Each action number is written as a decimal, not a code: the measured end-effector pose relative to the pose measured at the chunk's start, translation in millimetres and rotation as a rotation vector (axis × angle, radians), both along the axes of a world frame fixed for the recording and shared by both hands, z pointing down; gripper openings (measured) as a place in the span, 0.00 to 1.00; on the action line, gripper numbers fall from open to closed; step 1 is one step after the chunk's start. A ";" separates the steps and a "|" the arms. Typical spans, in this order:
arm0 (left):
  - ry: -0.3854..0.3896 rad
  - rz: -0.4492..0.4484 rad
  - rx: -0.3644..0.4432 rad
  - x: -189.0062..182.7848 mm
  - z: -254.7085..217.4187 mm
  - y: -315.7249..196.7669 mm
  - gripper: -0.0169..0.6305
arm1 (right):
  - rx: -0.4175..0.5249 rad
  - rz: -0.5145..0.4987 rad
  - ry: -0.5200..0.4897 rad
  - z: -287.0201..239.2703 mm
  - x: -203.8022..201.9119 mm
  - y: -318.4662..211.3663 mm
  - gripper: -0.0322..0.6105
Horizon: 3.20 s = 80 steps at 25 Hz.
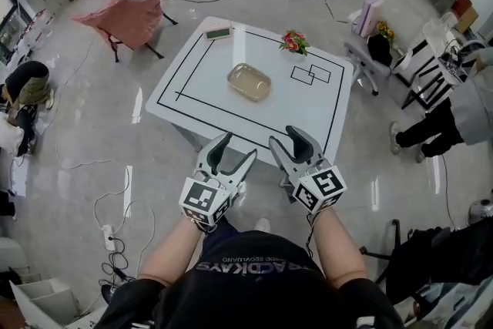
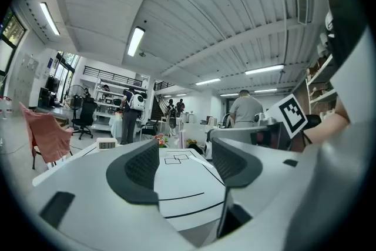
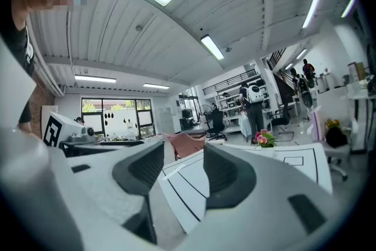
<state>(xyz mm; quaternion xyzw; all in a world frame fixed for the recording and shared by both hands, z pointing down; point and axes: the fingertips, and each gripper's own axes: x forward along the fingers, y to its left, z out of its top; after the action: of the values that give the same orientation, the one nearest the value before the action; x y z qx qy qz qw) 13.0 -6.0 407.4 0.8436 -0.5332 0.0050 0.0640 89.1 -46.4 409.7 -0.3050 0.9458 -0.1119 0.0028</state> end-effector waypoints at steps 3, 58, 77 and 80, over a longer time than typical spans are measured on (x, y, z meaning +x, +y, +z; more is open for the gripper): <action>0.007 0.051 -0.018 -17.3 4.0 -22.2 0.45 | -0.016 0.066 0.004 3.0 -11.7 -22.9 0.35; 0.008 0.299 -0.131 -114.3 49.2 -203.4 0.45 | -0.435 0.472 -0.172 119.5 -59.9 -216.1 0.35; -0.002 0.334 -0.230 -90.1 88.3 -221.9 0.45 | -0.830 0.528 -0.403 225.5 -58.6 -216.7 0.35; -0.004 0.336 -0.244 -89.8 93.2 -223.2 0.45 | -0.860 0.529 -0.426 232.1 -61.0 -216.9 0.35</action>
<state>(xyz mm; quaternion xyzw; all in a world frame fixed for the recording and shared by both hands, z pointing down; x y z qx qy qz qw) -76.8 -229.2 500.7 0.9066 -0.3805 0.0819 0.1629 28.1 -263.4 641.8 -0.4765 0.6845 -0.5431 0.0973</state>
